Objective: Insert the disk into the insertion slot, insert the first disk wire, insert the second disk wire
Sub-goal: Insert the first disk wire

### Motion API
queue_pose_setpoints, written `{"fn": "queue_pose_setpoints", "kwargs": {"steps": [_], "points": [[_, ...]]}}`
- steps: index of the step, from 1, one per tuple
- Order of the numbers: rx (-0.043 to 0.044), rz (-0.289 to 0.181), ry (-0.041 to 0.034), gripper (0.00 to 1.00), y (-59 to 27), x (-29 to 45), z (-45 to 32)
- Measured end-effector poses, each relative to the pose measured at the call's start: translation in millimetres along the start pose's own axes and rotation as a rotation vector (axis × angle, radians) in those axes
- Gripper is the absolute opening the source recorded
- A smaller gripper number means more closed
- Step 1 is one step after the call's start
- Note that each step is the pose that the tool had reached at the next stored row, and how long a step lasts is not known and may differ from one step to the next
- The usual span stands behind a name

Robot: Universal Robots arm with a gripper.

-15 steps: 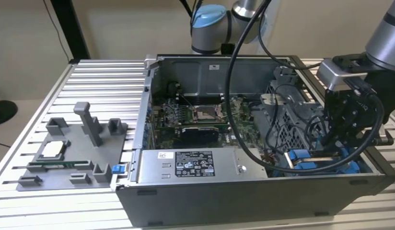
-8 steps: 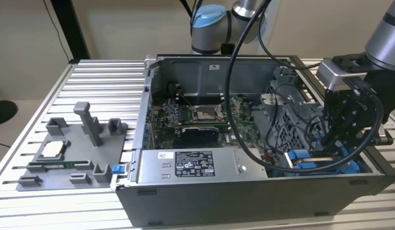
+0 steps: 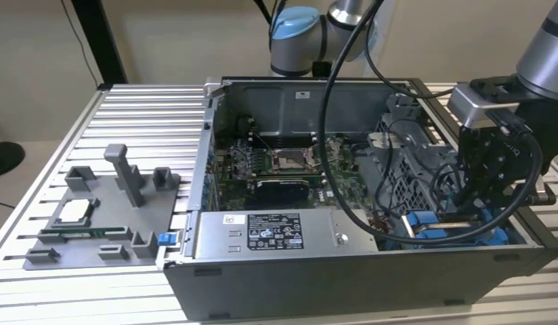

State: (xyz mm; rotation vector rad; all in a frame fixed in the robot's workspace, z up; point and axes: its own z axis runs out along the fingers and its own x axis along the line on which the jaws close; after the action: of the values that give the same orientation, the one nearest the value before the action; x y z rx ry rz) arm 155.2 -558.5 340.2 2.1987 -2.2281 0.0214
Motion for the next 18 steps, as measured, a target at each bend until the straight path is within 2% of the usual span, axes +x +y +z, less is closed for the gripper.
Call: {"fn": "queue_pose_setpoints", "kwargs": {"steps": [9,15,18], "points": [[-0.0001,0.0,0.0003,0.0,-0.3,0.0,1.9],[-0.0001,0.0,0.0018,0.0,-0.6,-0.1,8.3],[-0.0001,0.0,0.0002,0.0,-0.7,-0.2,13.1]]}}
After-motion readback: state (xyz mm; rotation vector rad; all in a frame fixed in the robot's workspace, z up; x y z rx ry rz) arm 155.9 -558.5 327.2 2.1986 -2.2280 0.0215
